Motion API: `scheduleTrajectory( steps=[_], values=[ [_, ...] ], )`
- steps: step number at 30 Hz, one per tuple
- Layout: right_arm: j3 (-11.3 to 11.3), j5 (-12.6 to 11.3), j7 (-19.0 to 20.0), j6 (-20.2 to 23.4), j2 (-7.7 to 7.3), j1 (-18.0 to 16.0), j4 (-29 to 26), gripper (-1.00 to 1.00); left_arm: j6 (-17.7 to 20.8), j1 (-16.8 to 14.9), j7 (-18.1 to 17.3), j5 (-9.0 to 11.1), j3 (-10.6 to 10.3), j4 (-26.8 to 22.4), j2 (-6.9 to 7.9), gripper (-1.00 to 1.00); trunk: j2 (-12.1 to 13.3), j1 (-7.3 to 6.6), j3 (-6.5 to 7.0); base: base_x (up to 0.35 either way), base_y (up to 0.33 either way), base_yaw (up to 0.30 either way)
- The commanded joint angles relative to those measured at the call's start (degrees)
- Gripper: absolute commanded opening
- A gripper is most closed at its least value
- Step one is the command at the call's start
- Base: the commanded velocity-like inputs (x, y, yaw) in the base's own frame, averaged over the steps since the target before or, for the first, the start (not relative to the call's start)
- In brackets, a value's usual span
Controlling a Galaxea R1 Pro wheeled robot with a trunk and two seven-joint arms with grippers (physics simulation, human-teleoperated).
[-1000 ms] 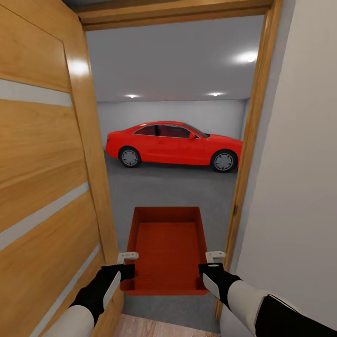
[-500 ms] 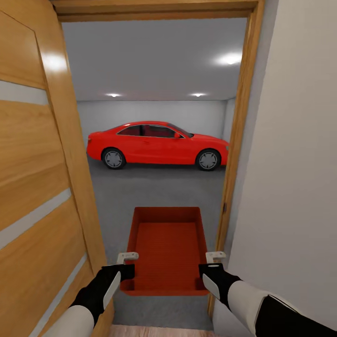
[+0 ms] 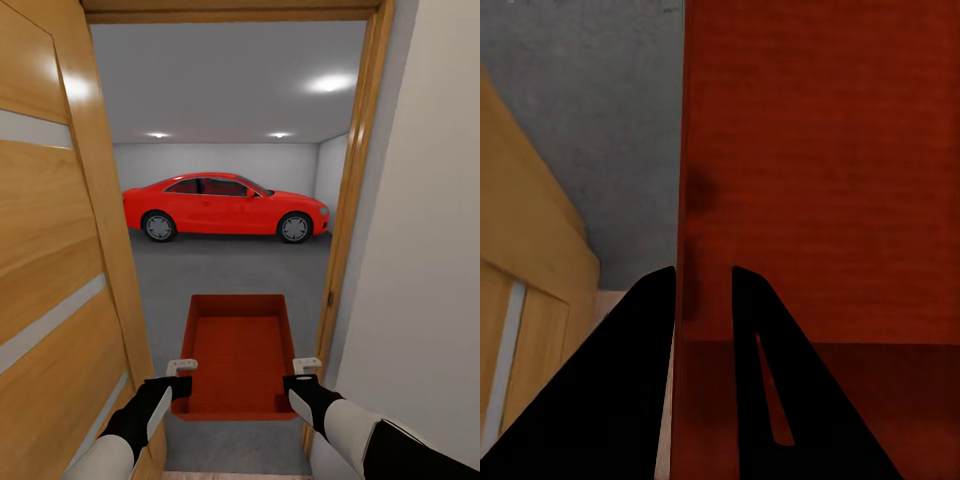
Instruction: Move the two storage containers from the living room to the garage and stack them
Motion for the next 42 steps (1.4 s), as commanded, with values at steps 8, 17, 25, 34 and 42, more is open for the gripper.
scheduleTrajectory(
  steps=[8, 17, 25, 34, 42],
  values=[
    [-0.24, 0.34, -1.4, 0.35, -0.2, -0.06, 0.0, -1.0, 0.23, 0.06, 0.54, -1.43, -4.05, -0.08, 0.01, -1.0, -0.05, 0.02, -0.03, 0.0, 0.001, -0.115],
    [-0.24, 0.34, -1.4, 0.33, -0.21, -0.06, 0.0, -1.0, 0.23, 0.06, 0.59, -1.44, -4.05, -0.03, 0.04, -1.0, -0.05, 0.02, -0.03, 0.0, 0.0, -0.006],
    [-0.24, 0.34, -1.4, 0.3, -0.21, -0.06, 0.0, -1.0, 0.23, 0.06, 0.63, -1.44, -4.05, -0.14, 0.01, -1.0, -0.05, 0.02, -0.03, 0.0, 0.0, 0.0],
    [-0.24, 0.34, -1.4, 0.23, -0.21, -0.06, 0.0, -1.0, 0.23, 0.06, 0.72, -1.44, -4.05, -0.31, 0.04, -1.0, -0.05, 0.02, -0.03, 0.0, 0.0, 0.0],
    [-0.24, 0.34, -1.4, 0.27, -0.21, -0.06, 0.0, -1.0, 0.23, 0.06, 0.81, -1.44, -4.05, -0.45, 0.01, -1.0, -0.05, 0.02, -0.03, 0.0, 0.0, 0.0]
  ],
)
